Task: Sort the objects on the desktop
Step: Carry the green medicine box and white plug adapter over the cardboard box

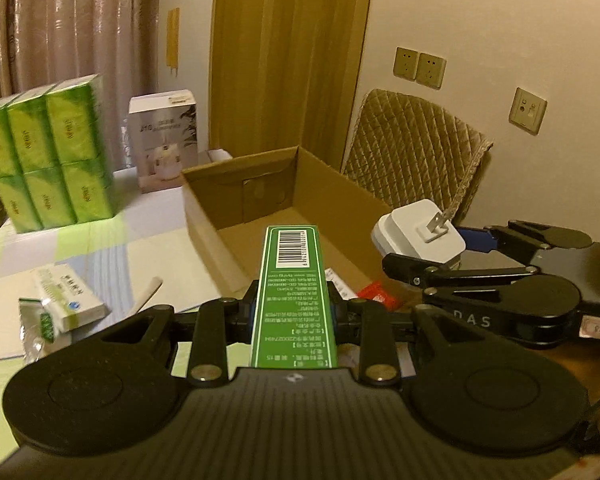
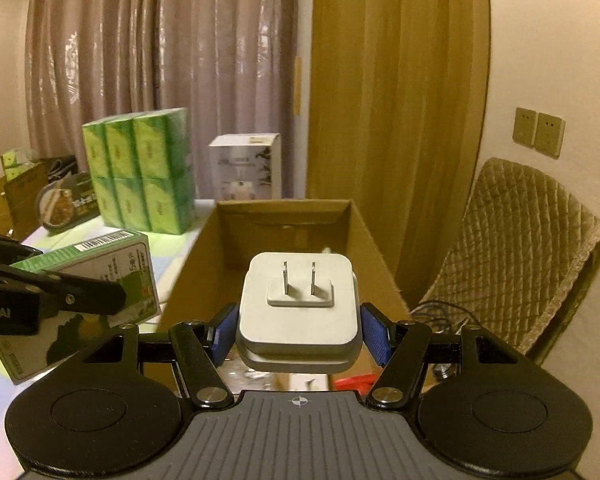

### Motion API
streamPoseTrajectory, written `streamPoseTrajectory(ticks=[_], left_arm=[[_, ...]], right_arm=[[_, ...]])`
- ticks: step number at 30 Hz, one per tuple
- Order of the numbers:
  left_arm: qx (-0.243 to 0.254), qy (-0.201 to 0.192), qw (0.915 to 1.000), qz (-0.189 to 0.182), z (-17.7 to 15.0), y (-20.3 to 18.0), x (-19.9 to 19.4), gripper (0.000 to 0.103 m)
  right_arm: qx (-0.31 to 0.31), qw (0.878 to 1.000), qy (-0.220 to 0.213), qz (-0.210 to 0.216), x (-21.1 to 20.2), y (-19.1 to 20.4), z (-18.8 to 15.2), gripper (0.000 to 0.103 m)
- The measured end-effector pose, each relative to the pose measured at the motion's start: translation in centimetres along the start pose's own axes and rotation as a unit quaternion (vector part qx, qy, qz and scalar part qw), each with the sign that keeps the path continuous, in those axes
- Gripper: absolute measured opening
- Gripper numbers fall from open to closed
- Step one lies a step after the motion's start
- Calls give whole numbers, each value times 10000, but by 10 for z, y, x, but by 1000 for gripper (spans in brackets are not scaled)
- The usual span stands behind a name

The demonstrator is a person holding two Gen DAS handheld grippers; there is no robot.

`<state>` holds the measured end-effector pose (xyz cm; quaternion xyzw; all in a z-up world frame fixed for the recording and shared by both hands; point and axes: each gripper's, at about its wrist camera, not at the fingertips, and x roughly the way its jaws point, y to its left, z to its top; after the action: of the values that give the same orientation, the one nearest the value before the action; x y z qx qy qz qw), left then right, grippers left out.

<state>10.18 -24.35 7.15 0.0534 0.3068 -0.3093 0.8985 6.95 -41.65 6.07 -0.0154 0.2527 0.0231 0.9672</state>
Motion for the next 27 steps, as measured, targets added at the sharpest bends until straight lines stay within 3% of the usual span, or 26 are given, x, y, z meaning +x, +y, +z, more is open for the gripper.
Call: streamPoseTrajectory(ticks=[17,27], left_arm=[[-119,102,9998,-97,23,-12,61,25],[-167,280,9995,-33,15,-9,81,25]], right_arm=[[57,9999,126,-14,34,-28,0,62],[147,9997,186,-36,39,-36,-6,62]])
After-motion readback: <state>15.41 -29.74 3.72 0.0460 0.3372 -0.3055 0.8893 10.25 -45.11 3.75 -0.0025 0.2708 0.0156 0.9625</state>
